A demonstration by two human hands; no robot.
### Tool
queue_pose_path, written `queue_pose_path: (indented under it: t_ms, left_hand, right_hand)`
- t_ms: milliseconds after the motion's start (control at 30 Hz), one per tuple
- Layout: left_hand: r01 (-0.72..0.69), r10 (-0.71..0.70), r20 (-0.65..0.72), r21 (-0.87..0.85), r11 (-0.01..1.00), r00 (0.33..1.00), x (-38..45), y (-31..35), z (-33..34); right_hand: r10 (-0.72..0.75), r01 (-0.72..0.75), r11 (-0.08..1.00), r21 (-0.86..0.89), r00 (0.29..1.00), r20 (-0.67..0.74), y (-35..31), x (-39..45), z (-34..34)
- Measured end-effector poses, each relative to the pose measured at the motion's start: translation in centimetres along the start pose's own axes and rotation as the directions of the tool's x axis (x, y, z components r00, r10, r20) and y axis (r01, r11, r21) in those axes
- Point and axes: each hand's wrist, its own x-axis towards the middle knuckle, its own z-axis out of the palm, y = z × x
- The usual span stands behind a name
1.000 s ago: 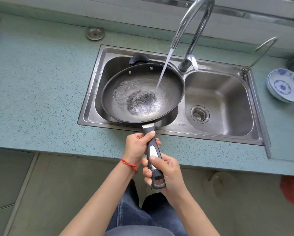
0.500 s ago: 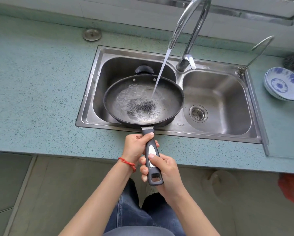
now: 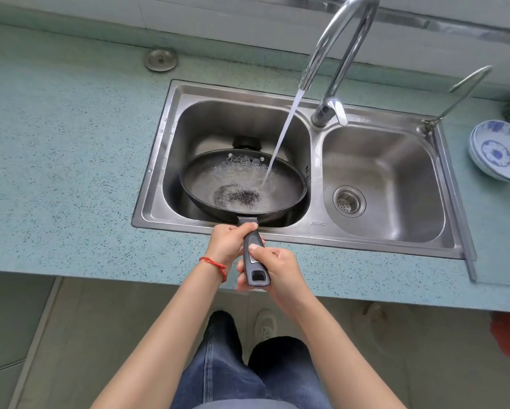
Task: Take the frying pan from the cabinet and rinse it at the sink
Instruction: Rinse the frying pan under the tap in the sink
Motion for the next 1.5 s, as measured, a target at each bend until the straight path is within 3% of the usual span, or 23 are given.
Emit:
queue_pose_path:
  t_ms: [233,333,400,600,800,967,1233,1500]
  left_hand:
    - [0.012,-0.015,0.101,0.029,1.0,0.995,-0.4,-0.1,-0.7]
    - [-0.016,0.002,0.165,0.081,0.997,0.986,-1.4,-0.2,-1.1]
    - [-0.046,0.024,0.178,0.125,0.991,0.984,-2.2,-0.2,-1.5]
    - [-0.015,-0.002,0.112,0.151,0.988,0.994,-2.9,-0.4,-1.9]
    - [0.01,-0.016,0.044,0.114,0.993,0.999,-3.5,-0.3,-1.2]
    - [0.008,-0.007,-0.019,0.057,0.998,1.0,-3.3,-0.4,-0.7]
    - [0.019,-0.017,-0.044,0.048,0.999,0.999,-2.9,-0.4,-0.8]
    - [0.03,-0.028,-0.046,0.037,0.999,0.999,-2.9,0.1,-0.7]
  right_hand:
    - [-0.011,-0.002,0.976,-0.218,0.998,-0.056,-0.3,0.4,-0.7]
    - [-0.125,0.065,0.88,-0.47,0.987,-0.097,-0.3,0.8,-1.6]
    - [-0.193,0.087,0.843,-0.531,0.97,-0.147,-0.4,1.4,-2.4]
    - [-0.304,0.124,0.888,-0.443,0.88,-0.364,-2.4,5.8,-7.0]
    - [-0.288,0.166,0.948,-0.273,0.813,-0.506,-8.5,12.8,-11.4]
    - [-0.327,0.227,0.944,-0.241,0.75,-0.575,-13.8,17.2,-13.9]
    - [-0.511,0.333,0.855,-0.398,0.674,-0.534,-16.6,21.0,-15.4]
    - [-0.491,0.374,0.871,-0.32,0.689,-0.532,-15.1,21.1,-15.2]
